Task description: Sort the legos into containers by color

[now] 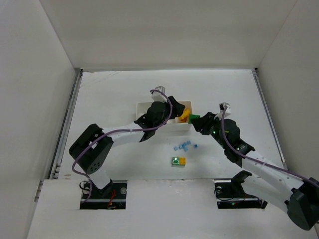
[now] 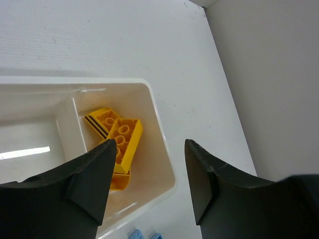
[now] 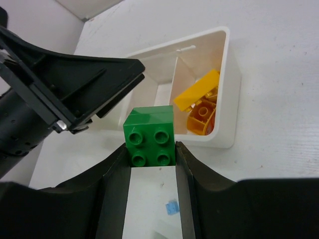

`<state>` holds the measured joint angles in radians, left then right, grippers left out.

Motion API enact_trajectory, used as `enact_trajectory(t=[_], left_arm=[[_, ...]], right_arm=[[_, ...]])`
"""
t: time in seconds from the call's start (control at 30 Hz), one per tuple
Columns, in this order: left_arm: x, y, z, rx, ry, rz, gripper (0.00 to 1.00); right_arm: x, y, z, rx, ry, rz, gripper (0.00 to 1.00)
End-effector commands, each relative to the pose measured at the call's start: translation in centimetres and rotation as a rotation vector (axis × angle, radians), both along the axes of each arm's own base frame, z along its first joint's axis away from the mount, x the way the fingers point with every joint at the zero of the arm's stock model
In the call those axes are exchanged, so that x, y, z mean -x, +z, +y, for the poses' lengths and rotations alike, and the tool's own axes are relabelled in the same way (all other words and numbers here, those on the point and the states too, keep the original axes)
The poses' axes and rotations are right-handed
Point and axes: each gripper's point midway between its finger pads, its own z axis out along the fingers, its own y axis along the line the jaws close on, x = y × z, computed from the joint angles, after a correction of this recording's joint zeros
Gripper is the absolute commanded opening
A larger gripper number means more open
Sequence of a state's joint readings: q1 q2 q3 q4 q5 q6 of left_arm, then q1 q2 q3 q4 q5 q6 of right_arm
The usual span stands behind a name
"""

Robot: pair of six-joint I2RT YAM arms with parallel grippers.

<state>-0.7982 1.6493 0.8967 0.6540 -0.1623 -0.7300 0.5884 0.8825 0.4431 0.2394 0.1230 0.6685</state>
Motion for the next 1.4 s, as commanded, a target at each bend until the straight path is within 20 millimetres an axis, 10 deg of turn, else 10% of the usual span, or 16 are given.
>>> enact_trajectory(t=[0.0, 0.57, 1.37], left_arm=[[0.0, 5.2, 0.7, 0.097, 0.014, -0.095, 0.54], [9.1, 6.7, 8.5, 0.333, 0.02, -0.112, 0.45], [8.3, 9.1, 13.3, 0.641, 0.102, -0.07, 0.56]], right_arm=[[-0.4, 1.8, 0.7, -0.028, 0.015, -0.05, 0.28], [-1.2, 7.0, 10.1, -0.361, 0.219, 0.038, 0.29], [-1.7, 9.9, 15.7, -0.822, 0.307, 0.165, 0.29]])
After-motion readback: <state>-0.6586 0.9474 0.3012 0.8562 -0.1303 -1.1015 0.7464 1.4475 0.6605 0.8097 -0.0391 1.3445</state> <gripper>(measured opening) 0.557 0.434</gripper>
